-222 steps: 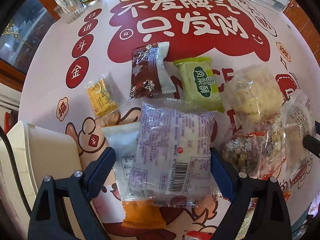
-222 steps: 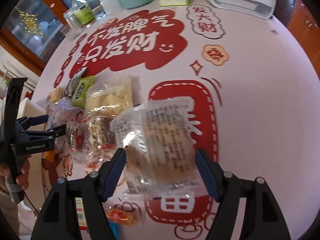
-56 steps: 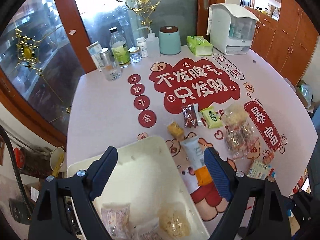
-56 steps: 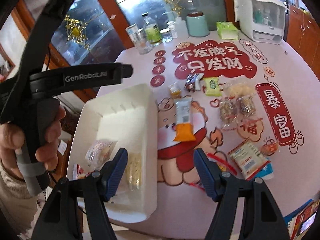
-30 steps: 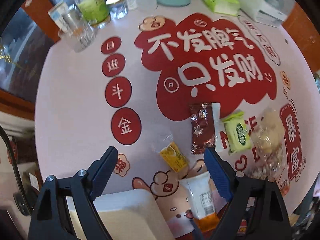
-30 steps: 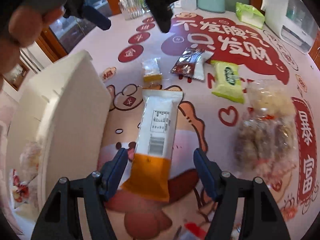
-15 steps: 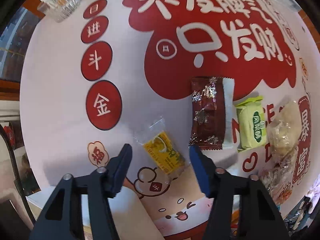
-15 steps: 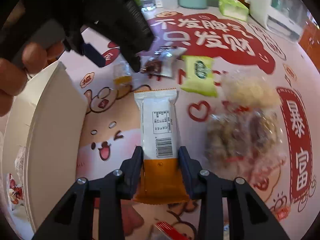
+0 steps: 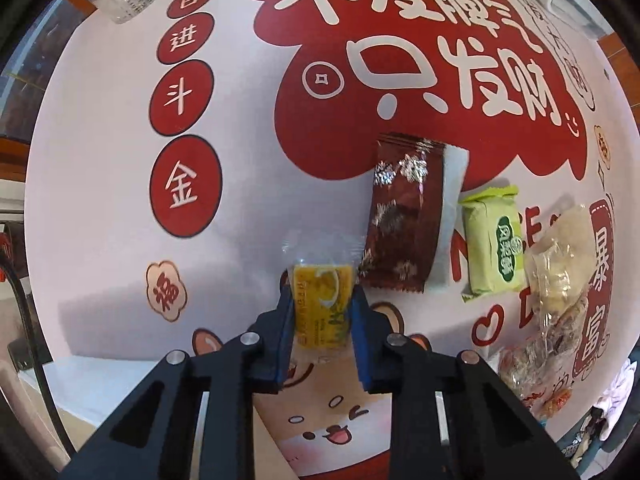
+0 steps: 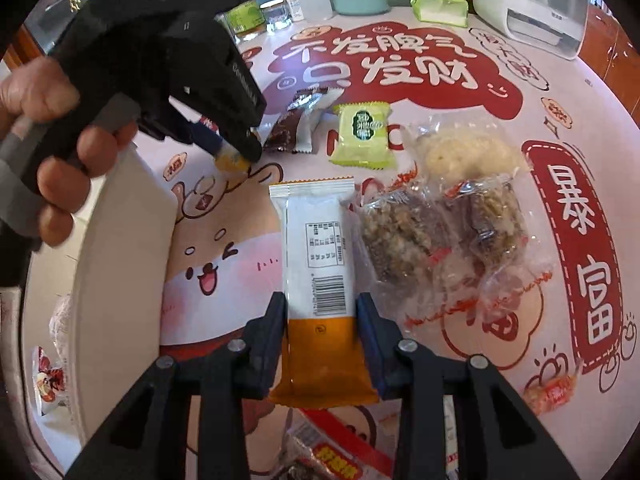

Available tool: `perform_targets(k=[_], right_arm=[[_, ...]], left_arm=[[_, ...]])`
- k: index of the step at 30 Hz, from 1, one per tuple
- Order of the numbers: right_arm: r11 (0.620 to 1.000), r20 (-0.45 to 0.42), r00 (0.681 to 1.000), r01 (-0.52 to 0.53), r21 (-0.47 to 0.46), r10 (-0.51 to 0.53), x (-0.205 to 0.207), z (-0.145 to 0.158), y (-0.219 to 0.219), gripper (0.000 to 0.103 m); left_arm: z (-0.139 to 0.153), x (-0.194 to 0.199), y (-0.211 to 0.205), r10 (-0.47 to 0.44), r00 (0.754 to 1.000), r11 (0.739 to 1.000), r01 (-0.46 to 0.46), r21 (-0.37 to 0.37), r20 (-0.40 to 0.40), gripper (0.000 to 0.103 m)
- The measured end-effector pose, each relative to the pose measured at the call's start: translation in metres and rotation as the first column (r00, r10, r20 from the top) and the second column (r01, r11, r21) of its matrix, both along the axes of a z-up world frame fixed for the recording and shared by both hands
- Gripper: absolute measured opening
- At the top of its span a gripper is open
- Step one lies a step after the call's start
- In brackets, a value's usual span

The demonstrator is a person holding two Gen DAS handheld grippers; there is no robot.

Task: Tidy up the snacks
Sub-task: 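Carry both packets over the white tray and lower them toward it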

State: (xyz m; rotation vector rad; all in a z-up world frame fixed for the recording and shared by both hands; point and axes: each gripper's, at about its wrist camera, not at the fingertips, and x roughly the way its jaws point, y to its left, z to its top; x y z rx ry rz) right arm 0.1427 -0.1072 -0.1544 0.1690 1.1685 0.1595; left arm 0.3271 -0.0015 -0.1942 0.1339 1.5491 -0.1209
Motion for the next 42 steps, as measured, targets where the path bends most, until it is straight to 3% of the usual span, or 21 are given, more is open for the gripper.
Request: perform_targets(k=[5,12,19,23,26,30,36,42], right_arm=[[1.000,0.045,0.999,0.014,0.009,-0.014,-0.012,0.022,-0.004,0.035],[0.999,0.117,0.992,0.042,0.017,-0.043,-0.033,0.060,-0.010,0.035],[0.997,0.189,0.980,0.066,0.032,-0.071,-0.061,0.104,-0.006,0.035],[0.997,0.222,0.973,0.060,0.041,-0.067,-0.077,0.128,0.006,0.036],[0.997,0.247,0.968,0.036,0.061,-0.051,-0.088,0.145,0.019,0.036],[0.997,0.270,0.963,-0.016,0.079,-0.006,-0.100,0.162,0.041,0.036],[0.992,0.282,0.955,-0.115,0.055,0.095,-0.113,0.166,0.085,0.036],[0.986,0.260,0.955,-0.161,0.043,0.144,-0.118,0.164,0.108,0.036]], left_arm=[[0.031,-0.023,-0.005,-0.017,0.997,1.000,0.018,-0.024,0.069,0.024],[0.120,-0.066,-0.007,-0.094,0.967,0.984,0.127,-0.128,0.236,0.024],[0.195,-0.115,0.002,-0.146,0.894,0.957,0.236,-0.170,0.423,0.024],[0.231,-0.153,0.029,-0.148,0.831,0.954,0.262,-0.143,0.536,0.024],[0.243,-0.177,0.052,-0.132,0.795,0.964,0.243,-0.112,0.592,0.024],[0.250,-0.200,0.090,-0.081,0.777,0.980,0.177,-0.094,0.625,0.024],[0.239,-0.225,0.143,0.003,0.784,0.995,0.058,-0.078,0.621,0.024],[0.215,-0.243,0.171,0.020,0.794,1.000,-0.005,-0.027,0.607,0.024]])
